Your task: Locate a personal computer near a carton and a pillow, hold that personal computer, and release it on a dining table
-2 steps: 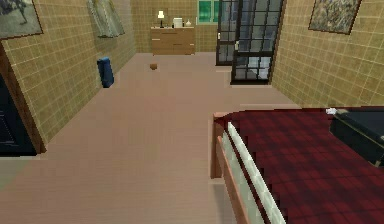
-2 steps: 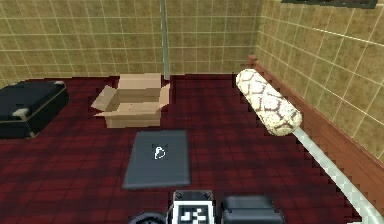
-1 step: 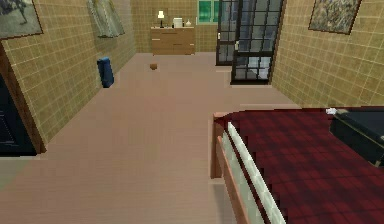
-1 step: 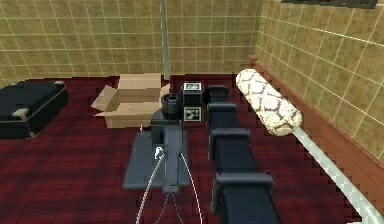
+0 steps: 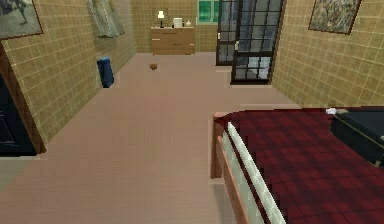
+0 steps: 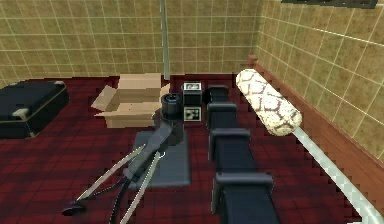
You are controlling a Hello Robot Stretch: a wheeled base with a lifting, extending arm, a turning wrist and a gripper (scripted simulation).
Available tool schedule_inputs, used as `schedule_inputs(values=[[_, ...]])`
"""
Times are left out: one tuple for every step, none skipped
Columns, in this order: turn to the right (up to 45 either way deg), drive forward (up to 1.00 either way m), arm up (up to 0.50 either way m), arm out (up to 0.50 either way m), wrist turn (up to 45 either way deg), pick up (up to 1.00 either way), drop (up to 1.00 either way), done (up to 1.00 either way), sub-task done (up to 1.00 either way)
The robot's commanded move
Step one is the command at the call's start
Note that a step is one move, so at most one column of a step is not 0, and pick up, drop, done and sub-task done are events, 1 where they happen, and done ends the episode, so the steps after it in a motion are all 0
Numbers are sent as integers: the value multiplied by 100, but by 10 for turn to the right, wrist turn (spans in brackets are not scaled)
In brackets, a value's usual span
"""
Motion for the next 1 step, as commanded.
schedule_inputs(values=[[0, 0, 0, 0, 450, 0, 0, 0, 0]])
